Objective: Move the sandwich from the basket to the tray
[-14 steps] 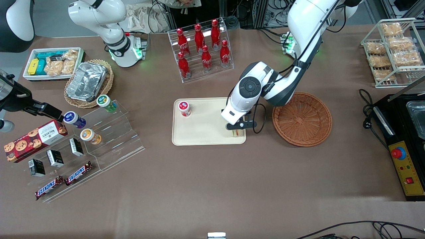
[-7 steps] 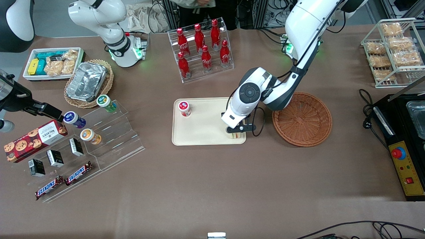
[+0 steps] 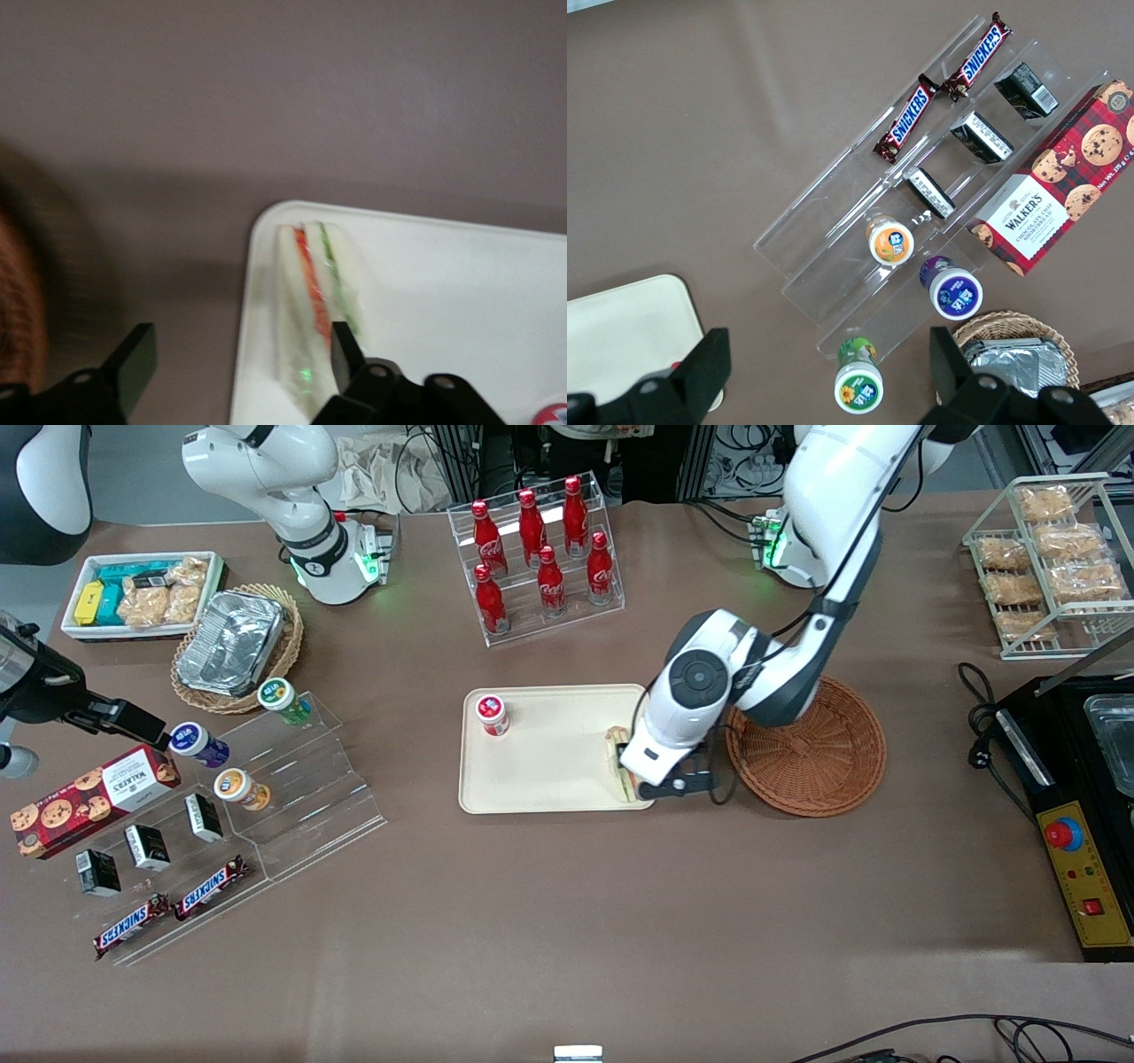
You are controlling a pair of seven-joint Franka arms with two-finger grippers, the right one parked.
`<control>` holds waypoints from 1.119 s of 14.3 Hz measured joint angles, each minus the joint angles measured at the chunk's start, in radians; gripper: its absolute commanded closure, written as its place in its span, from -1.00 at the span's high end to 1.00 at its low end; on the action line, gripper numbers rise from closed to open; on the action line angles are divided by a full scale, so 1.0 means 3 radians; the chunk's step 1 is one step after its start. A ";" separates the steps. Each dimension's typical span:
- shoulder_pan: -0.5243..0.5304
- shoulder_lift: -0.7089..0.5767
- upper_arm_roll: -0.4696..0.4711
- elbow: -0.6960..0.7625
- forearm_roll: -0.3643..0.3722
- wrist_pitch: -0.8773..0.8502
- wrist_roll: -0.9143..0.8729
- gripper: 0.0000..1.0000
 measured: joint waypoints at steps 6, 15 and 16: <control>0.0202 -0.0582 0.0350 0.0020 0.0071 -0.0788 0.0158 0.98; 0.0891 -0.1155 0.0365 0.0103 0.0071 -0.1596 0.1493 0.98; 0.0938 -0.1179 0.0366 0.0172 0.0071 -0.1687 0.1594 0.98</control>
